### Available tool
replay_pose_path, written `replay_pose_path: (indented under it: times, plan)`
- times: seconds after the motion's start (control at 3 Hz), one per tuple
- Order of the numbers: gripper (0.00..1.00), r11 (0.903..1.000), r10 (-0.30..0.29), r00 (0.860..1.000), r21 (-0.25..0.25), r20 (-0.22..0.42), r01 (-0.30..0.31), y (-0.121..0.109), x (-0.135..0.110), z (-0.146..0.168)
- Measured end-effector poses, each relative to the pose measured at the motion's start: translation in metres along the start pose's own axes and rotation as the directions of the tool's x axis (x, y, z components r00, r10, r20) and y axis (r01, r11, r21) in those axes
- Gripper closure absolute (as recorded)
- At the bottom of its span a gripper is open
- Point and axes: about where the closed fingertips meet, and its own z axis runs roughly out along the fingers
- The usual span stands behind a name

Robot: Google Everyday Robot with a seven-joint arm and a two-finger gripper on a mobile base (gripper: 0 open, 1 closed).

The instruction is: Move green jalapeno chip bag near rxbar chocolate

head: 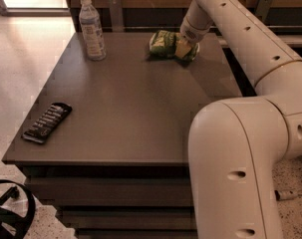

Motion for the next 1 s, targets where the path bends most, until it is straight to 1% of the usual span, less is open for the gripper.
replay_pose_path:
  times: [0.33,0.67,1.0]
  plan:
    - [1.0,0.9995,-0.027,1.0,0.018,0.007,0.027,-0.001,-0.004,-0.015]
    - [1.0,0.9962,-0.06,0.998,0.062,-0.024,0.062,-0.002,-0.006,-0.045]
    - [1.0,0.9929,-0.074,0.996,0.09,-0.04,0.077,0.004,-0.001,-0.073]
